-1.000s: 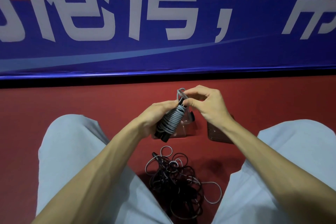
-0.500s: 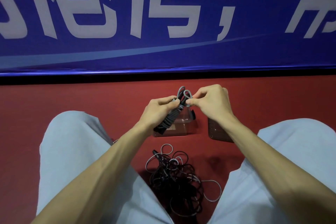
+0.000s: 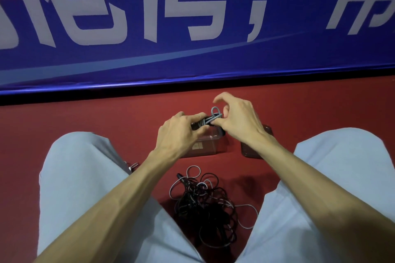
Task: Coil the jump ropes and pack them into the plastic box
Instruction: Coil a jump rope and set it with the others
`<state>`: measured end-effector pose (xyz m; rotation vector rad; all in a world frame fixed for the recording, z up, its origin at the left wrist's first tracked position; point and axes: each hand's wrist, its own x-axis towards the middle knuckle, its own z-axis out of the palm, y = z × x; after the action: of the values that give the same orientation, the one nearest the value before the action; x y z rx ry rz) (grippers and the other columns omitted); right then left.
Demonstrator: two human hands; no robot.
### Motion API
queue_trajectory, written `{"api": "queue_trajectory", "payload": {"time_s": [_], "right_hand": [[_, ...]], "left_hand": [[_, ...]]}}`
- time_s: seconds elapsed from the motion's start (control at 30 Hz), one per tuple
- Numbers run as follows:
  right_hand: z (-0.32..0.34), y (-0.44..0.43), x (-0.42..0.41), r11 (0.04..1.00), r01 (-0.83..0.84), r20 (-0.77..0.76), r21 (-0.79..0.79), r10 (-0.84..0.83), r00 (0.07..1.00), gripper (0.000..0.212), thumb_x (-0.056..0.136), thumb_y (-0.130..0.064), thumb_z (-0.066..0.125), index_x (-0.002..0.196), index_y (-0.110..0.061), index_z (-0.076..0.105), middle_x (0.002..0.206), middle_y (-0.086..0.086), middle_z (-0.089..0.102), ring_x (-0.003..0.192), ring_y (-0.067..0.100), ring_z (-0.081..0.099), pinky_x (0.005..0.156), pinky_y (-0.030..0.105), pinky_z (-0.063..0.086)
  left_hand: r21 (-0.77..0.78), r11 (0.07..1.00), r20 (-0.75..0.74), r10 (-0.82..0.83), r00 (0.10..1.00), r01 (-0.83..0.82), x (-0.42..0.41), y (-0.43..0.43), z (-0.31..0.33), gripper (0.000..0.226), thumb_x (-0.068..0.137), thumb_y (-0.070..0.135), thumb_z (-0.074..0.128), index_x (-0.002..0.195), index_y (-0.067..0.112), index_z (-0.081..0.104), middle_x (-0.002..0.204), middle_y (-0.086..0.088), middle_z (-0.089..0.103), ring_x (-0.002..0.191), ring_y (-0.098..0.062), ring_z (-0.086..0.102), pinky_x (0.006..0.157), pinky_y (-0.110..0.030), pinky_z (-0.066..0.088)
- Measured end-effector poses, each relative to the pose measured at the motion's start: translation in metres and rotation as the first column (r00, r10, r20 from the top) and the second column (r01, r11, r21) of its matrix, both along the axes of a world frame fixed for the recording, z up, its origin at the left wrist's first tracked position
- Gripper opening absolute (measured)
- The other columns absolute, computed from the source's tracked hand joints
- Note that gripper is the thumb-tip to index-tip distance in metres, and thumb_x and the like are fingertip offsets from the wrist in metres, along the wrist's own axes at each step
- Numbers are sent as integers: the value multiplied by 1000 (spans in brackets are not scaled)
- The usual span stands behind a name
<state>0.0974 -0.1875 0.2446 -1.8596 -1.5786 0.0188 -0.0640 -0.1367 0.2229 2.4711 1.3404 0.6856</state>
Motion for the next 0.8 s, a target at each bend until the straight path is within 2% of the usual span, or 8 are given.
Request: {"api": "queue_trajectory", "payload": {"time_s": [0.1, 0.2, 0.3, 0.37, 0.47, 0.57, 0.7, 0.8], "right_hand": [[2, 2, 5, 990, -110, 17, -87, 111, 994, 29, 68, -22, 86, 83, -27, 61, 77, -11, 45, 67, 3, 45, 68, 29, 43], [8, 2, 15, 969, -137, 24, -204, 145, 989, 27, 70, -29, 85, 77, -25, 60, 87, -9, 50, 74, 1, 47, 65, 21, 37], [9, 9, 20, 973, -157, -165, -170, 129, 978, 21, 77, -29, 80, 79, -19, 62, 90, -4, 67, 77, 11, 66, 69, 22, 50], [8, 15, 14, 979, -184, -471, -82, 125, 873, 18, 84, -20, 74, 80, -16, 57, 86, 6, 71, 77, 25, 71, 69, 34, 59], [7, 28, -6, 980, -197, -740, 8, 138, 658, 16, 93, -8, 62, 85, -12, 49, 82, 12, 64, 68, 26, 68, 59, 33, 61], [4, 46, -27, 984, -169, -849, 54, 134, 510, 11, 96, -7, 57, 96, -6, 46, 79, 11, 61, 55, 20, 65, 57, 36, 59], [-4, 77, -53, 995, -101, -928, 19, 56, 369, 10, 97, -13, 58, 97, -6, 51, 82, 11, 64, 63, 24, 67, 58, 35, 61], [-15, 105, -71, 998, -66, -949, -6, 15, 316, 15, 96, -15, 60, 102, -5, 52, 79, 9, 63, 57, 19, 66, 52, 31, 59]], "left_hand": [[3, 1000, -56, -10, 998, 10, 0, 3, 1, 45, 91, 57, 56, 134, 48, 52, 113, -1, 61, 108, -27, 62, 78, -35, 47], [-41, 999, -88, -16, 996, 13, -5, 10, 1, 45, 90, 57, 57, 133, 46, 54, 124, -1, 64, 112, -27, 62, 83, -38, 51], [-181, 981, 54, -59, 997, 68, -15, 18, 3, 35, 88, 50, 64, 123, 45, 63, 113, 8, 71, 100, -17, 68, 82, -37, 54], [-279, 952, 218, -66, 974, 127, -23, 25, 4, 26, 87, 43, 69, 114, 44, 69, 97, 13, 74, 85, -6, 68, 78, -30, 54], [-406, 891, 417, -18, 909, 204, -36, 32, 3, 17, 86, 35, 73, 97, 48, 71, 88, 16, 75, 74, -1, 65, 72, -25, 51], [-500, 833, 538, 83, 839, 237, -49, 36, -5, 20, 85, 28, 74, 100, 41, 71, 85, 11, 76, 75, -6, 67, 75, -27, 54], [-532, 827, 526, 155, 836, 181, -65, 54, -11, 37, 86, 34, 73, 122, 26, 67, 94, -2, 76, 75, -15, 69, 74, -35, 58], [-604, 765, 542, 187, 819, 225, -77, 74, -17, 40, 90, 23, 68, 129, 19, 60, 88, 2, 72, 68, -7, 66, 67, -26, 57]]}}
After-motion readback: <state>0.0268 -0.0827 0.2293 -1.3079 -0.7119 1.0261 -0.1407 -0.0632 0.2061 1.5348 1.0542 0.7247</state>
